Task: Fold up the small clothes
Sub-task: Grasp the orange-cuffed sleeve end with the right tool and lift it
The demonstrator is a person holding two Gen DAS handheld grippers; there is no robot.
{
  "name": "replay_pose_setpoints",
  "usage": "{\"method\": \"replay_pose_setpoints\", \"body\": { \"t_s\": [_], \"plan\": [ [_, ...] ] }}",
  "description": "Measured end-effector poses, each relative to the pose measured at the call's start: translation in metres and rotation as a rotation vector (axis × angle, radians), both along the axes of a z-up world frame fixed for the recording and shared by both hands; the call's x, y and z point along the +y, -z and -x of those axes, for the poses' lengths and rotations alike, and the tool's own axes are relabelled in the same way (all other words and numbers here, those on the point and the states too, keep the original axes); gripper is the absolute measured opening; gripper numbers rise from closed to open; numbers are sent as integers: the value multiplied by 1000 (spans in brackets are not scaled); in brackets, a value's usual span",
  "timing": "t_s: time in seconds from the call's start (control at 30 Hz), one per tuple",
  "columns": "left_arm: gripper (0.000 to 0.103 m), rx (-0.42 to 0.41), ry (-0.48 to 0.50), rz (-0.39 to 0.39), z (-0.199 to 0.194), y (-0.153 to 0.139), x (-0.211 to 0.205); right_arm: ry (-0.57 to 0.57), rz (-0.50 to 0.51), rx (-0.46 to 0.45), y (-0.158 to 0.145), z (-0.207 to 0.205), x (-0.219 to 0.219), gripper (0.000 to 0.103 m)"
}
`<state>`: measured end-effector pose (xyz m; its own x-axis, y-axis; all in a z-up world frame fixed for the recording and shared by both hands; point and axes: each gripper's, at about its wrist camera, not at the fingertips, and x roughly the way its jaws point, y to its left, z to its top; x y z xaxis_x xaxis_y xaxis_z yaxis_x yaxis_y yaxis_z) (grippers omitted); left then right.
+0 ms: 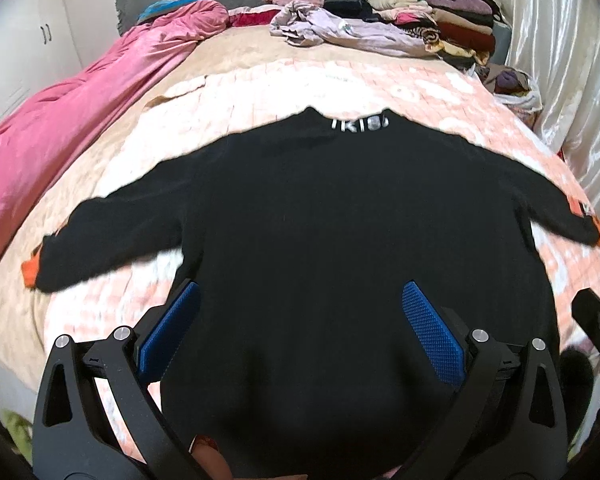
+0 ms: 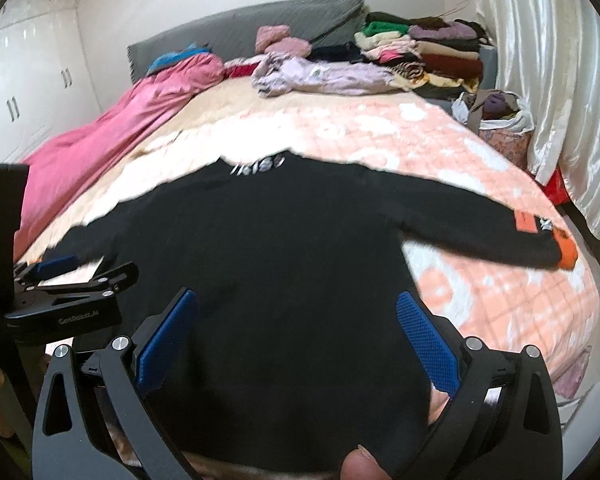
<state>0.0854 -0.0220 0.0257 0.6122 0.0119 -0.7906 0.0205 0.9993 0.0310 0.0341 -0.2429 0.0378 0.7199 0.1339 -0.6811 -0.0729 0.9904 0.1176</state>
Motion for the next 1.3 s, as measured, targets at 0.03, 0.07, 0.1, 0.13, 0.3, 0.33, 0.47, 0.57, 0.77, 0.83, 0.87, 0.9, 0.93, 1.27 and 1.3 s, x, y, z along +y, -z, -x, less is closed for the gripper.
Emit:
{"method": "replay_pose_setpoints", "body": {
  "t_s": [0.03,0.07,0.1,0.13,0.3,0.33,0.47,0.57,0.77,0.83,0.87,0.9,0.93,1.27,1.3],
  "plan": [
    [95,2,2,7,-7,-3,-1,11,-2,-5,-3,-8,-3,99],
    [95,0,2,11,-14,-4,-2,20,-3,-8,-5,-14,-6,99],
    [95,0,-1,11,-19,-5,-3,31,-4,-11,-7,-19,-10,99],
    [95,1,-1,14,-25,-7,-4,41,-8,-14,-9,-27,-16,99],
    [95,9,-9,10,-54,-9,-7,88,-9,-12,-12,-58,-34,99],
    [95,15,-12,13,-60,-8,-8,100,-8,-11,-13,-67,-40,99],
    [95,23,-16,4,-82,-6,-11,135,-14,-2,-11,-88,-58,99],
    [95,39,-19,13,-99,-1,-13,193,-17,4,-8,-103,-81,99],
    [95,79,-1,27,-131,12,-22,385,-8,29,6,-118,-154,99],
    [95,86,14,34,-139,16,-28,456,3,55,16,-121,-183,99],
    [95,89,19,28,-143,18,-31,499,10,73,22,-121,-200,99],
    [95,90,25,27,-147,20,-34,529,13,88,27,-122,-214,99],
    [95,95,36,30,-153,21,-37,554,16,98,33,-120,-228,99],
    [95,104,154,67,-183,37,-62,711,-17,178,65,-101,-323,99],
    [95,103,155,58,-184,41,-63,713,-25,184,67,-99,-329,99]
  ]
}}
